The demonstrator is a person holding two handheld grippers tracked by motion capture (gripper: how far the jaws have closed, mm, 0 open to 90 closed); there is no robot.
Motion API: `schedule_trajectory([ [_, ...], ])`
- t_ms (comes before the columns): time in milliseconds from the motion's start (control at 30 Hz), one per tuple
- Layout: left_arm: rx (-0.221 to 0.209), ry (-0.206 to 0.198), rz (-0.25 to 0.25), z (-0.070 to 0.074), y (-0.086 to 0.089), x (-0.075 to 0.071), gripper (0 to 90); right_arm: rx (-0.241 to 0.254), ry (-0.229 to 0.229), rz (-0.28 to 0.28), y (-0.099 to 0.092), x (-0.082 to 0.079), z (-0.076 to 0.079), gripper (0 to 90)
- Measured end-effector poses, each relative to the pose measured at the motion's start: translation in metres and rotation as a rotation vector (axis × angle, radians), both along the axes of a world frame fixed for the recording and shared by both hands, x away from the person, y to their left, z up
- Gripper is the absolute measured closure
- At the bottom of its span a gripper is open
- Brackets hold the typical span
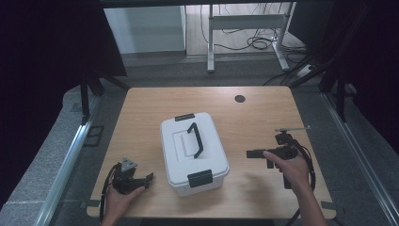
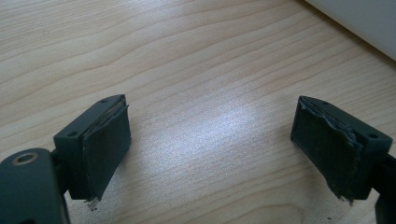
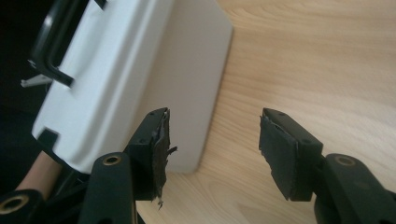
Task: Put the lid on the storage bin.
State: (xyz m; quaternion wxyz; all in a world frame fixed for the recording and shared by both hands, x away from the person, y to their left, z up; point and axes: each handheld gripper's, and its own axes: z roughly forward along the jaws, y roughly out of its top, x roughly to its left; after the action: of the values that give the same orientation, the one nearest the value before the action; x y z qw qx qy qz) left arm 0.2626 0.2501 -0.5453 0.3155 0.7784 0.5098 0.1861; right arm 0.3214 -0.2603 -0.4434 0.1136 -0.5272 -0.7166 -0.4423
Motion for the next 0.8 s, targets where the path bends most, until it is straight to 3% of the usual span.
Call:
schedule_trajectory([
  [200,0.000,0.000,0.000,0.000,0.000,0.000,11.9,-0.002,0.005,-0.012,-0.021,-0.009,-0.019,43.0],
  [433,0.001,0.000,0.000,0.000,0.000,0.000,11.9,0.018,0.013,-0.025,-0.031,-0.013,-0.036,42.9],
  [800,0.001,0.002,0.008,0.000,-0.003,0.007,11.7,0.044,0.016,-0.012,-0.033,-0.012,-0.042,41.8],
])
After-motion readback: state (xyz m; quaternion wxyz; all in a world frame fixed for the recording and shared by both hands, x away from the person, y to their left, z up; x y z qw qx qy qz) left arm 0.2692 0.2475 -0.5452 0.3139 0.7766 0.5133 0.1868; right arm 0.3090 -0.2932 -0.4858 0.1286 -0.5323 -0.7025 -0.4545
